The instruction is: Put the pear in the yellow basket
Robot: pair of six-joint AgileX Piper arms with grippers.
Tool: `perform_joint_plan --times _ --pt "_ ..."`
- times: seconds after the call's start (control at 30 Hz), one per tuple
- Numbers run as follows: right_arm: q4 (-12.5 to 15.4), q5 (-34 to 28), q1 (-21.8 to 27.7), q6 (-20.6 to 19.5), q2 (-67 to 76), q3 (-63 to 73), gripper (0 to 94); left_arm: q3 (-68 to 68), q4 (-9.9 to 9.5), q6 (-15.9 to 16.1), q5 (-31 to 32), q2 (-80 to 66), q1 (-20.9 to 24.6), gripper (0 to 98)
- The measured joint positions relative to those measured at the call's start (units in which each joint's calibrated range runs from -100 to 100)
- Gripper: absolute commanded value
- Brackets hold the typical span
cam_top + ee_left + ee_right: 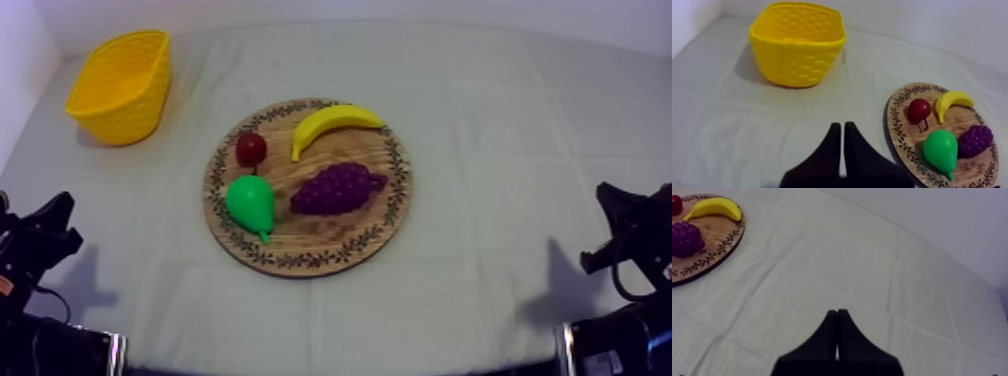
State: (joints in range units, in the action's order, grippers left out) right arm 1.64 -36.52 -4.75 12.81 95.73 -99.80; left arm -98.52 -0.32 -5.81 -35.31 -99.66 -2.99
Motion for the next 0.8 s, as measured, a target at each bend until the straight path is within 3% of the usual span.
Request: perform_joint_plan --times 0.1,0.2,0.37,0.53,0.8 --pt "0.0 0.0 0.0 0.0 0.0 0.0 0.2 0.9 2.04 1.2 -0.1 2.2 -0.3 0.0" --pt "0.0 0.0 0.0 0.0 0.0 0.0 0.2 3.2 5.30 3.1 -1.2 6.5 0.3 0.0" --pt "0.0 0.0 0.0 0.0 0.0 0.0 0.2 11.1 9.10 6.8 -8.2 16.0 1.9 0.0" --pt "0.0 0.0 0.0 0.0 0.0 0.0 0.2 19.9 9.81 9.1 -17.5 26.1 3.5 0.0" --pt "0.0 0.0 0.0 0.0 0.0 0.0 0.2 36.0 10.62 7.8 -31.6 41.5 3.4 0.0"
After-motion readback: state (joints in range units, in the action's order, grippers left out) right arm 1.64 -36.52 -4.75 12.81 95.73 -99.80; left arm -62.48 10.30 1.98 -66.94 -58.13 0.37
